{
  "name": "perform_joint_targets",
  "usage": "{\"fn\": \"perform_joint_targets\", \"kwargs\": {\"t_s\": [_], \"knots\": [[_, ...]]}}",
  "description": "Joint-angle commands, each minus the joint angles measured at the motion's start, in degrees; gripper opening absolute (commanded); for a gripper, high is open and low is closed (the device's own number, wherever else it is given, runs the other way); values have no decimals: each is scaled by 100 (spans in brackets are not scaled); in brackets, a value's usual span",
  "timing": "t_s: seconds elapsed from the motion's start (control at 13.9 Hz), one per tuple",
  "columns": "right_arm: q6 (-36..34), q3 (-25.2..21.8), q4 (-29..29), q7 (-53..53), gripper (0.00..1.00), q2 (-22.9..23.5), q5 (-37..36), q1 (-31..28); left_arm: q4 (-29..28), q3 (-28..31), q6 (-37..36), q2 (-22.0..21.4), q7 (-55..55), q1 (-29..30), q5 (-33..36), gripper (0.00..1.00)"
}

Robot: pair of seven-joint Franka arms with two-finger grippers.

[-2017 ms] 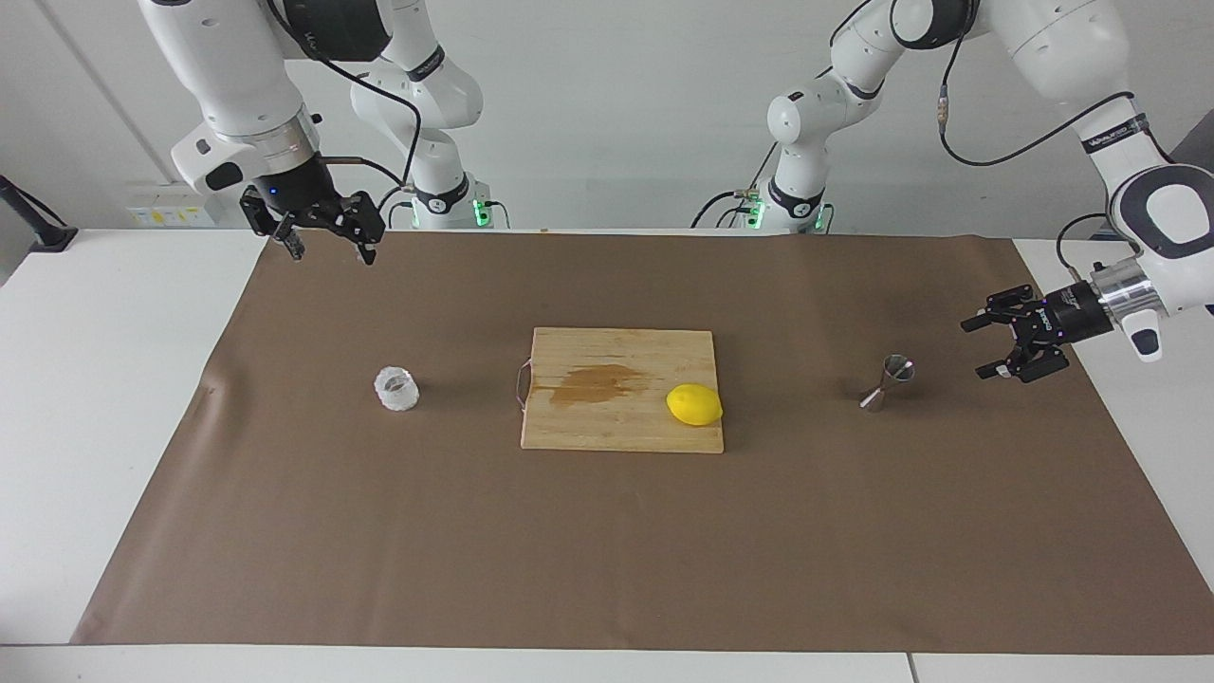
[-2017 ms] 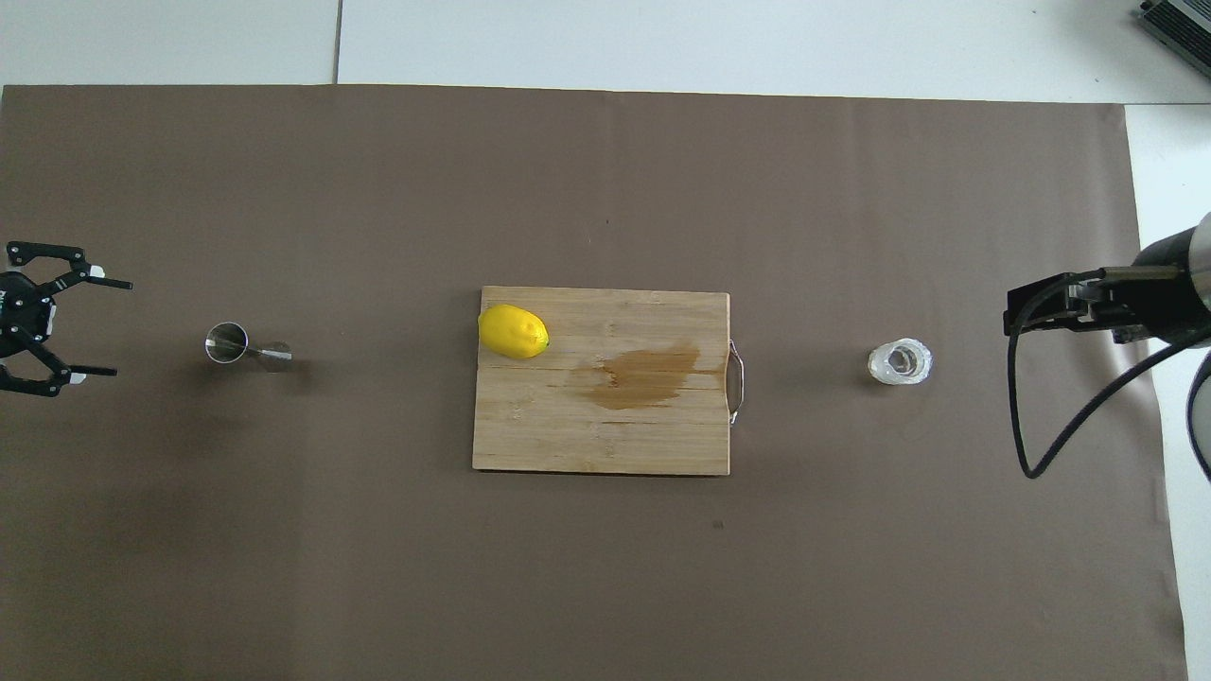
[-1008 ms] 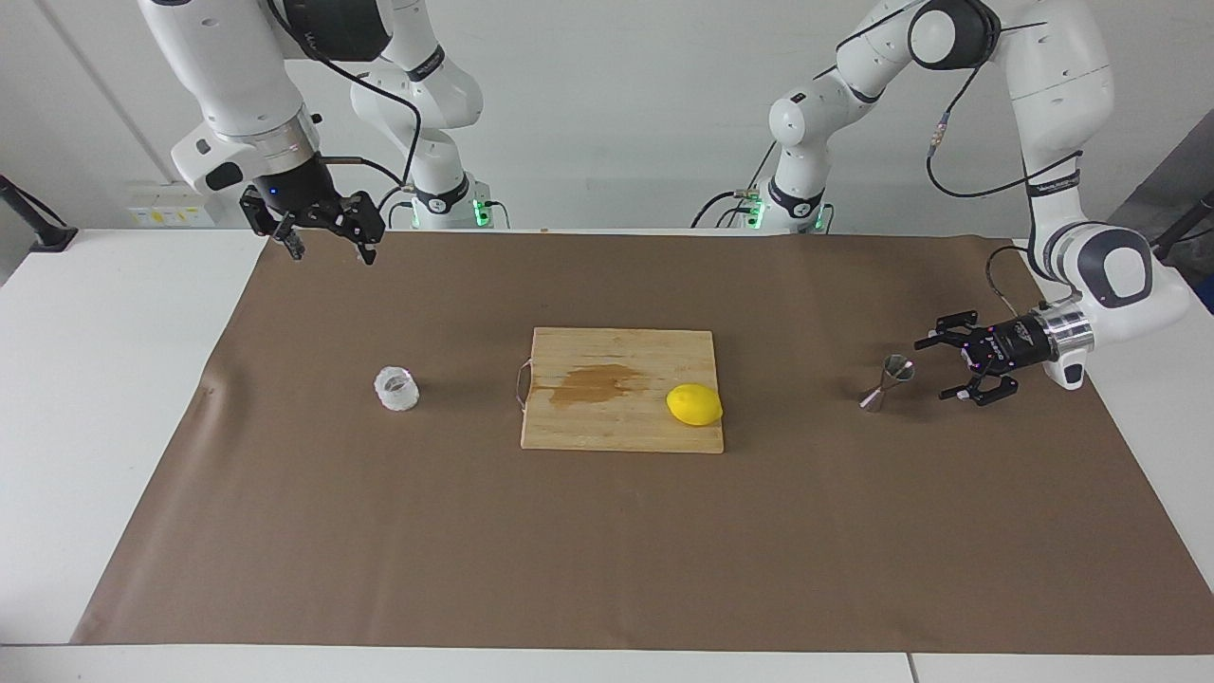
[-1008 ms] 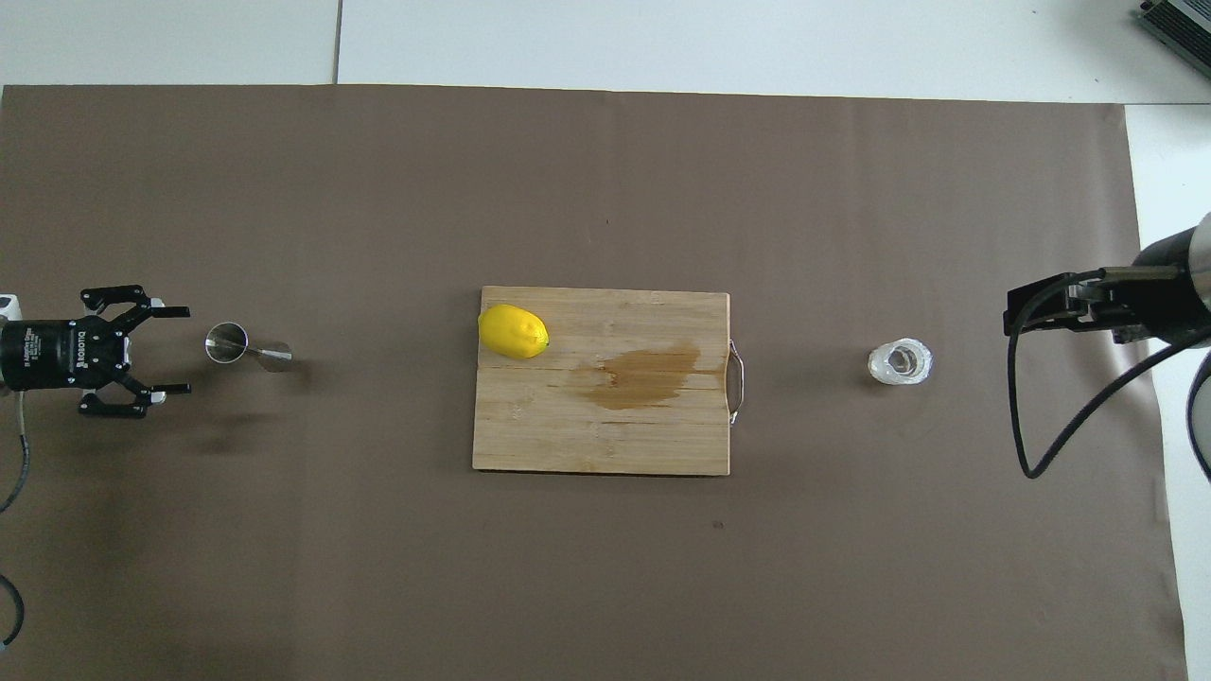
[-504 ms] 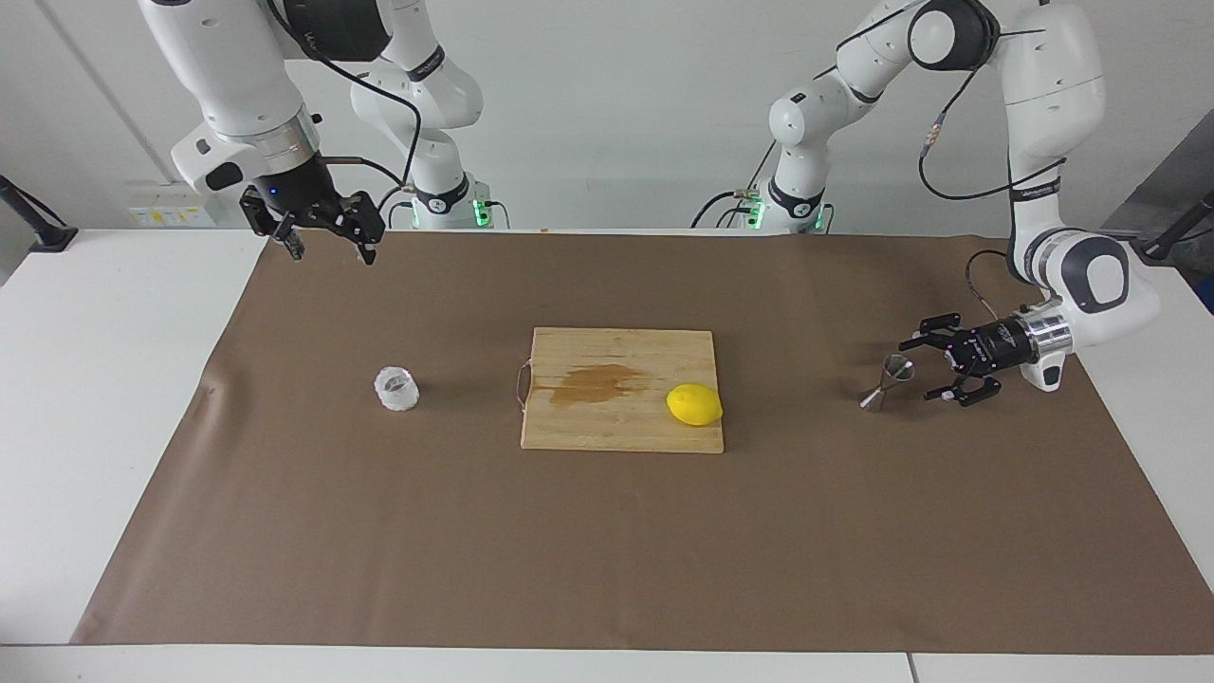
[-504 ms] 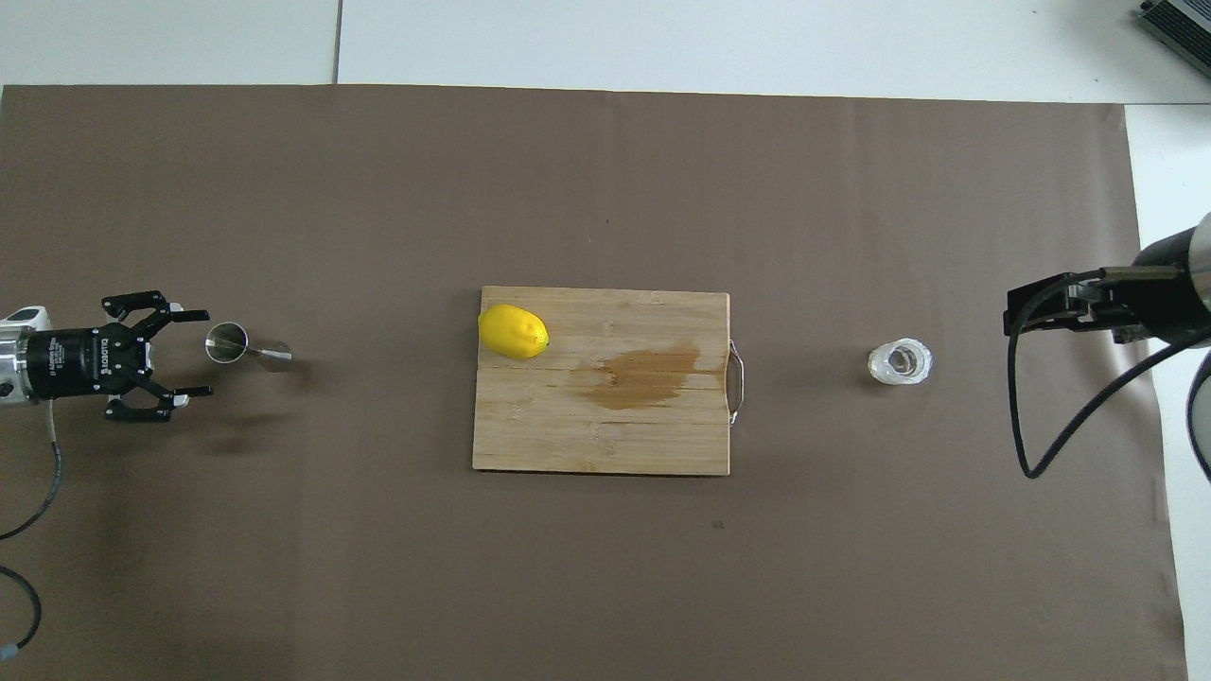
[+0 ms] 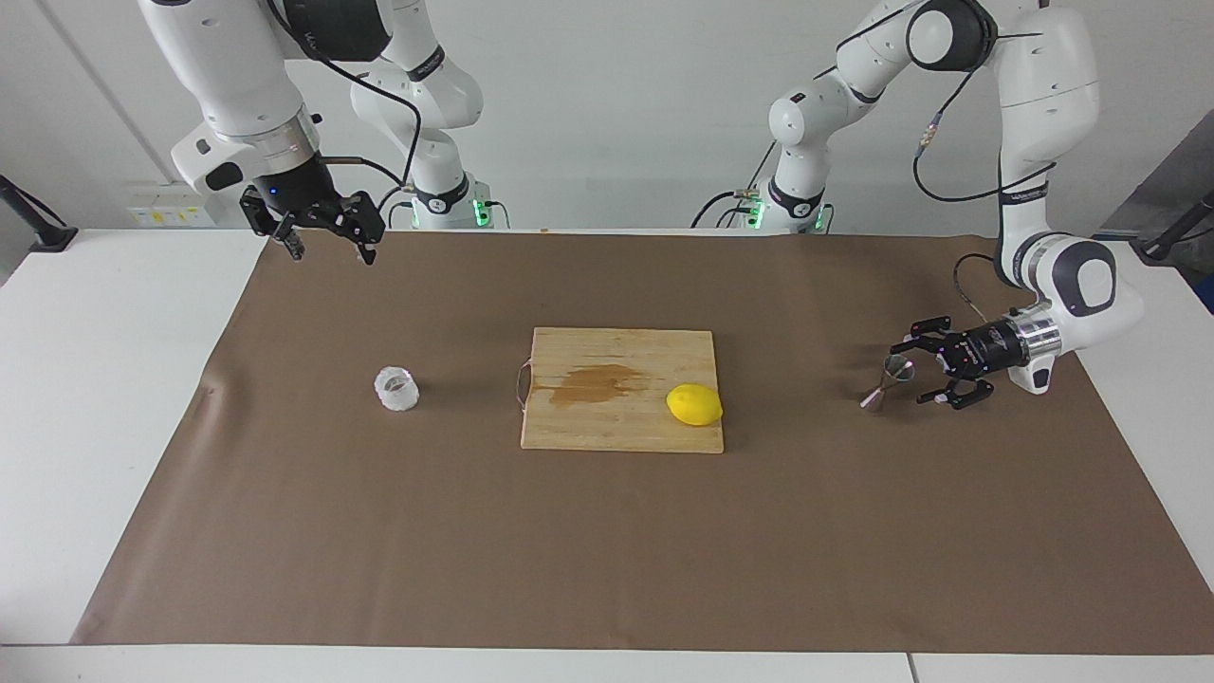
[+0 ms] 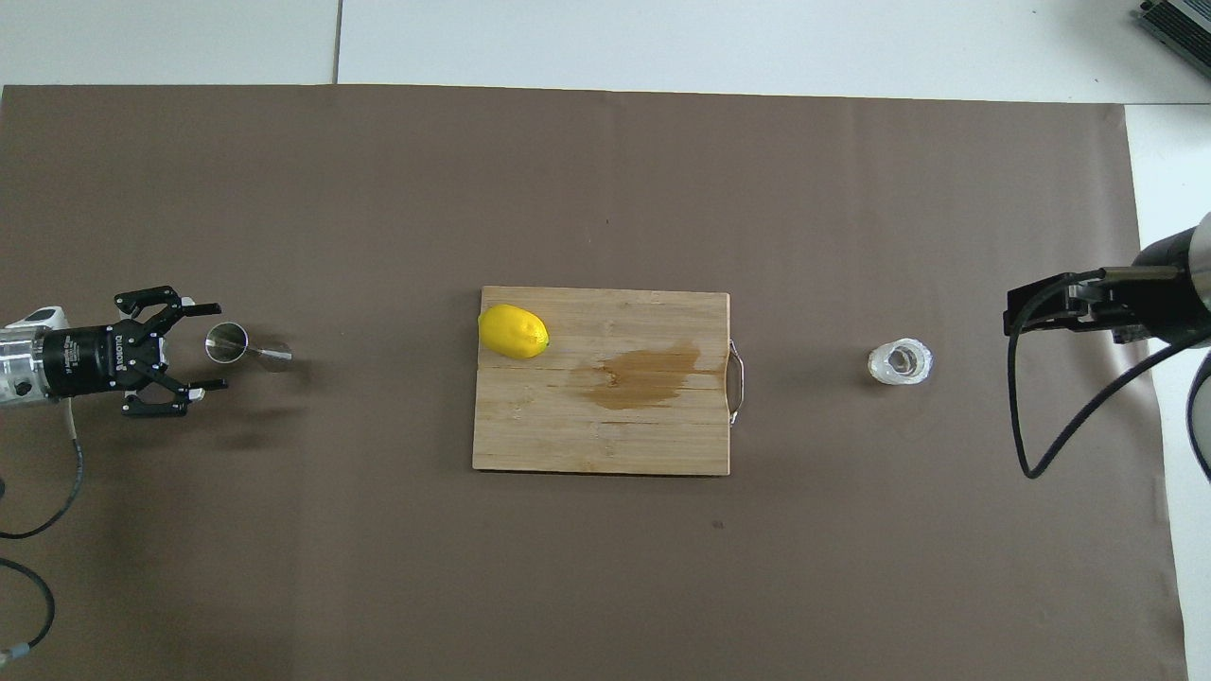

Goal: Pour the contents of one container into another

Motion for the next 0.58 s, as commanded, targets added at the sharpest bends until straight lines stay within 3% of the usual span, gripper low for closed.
{"fn": "perform_joint_targets", "kwargs": {"t_s": [0.0,0.5], "knots": [[3,44,-151,42,100,-143,144,-78,-120,34,111,-32,113,-103,-194,100],[3,44,-142,42,100,-143,144,-78,-322,34,111,-32,323,-147,-475,100]]}}
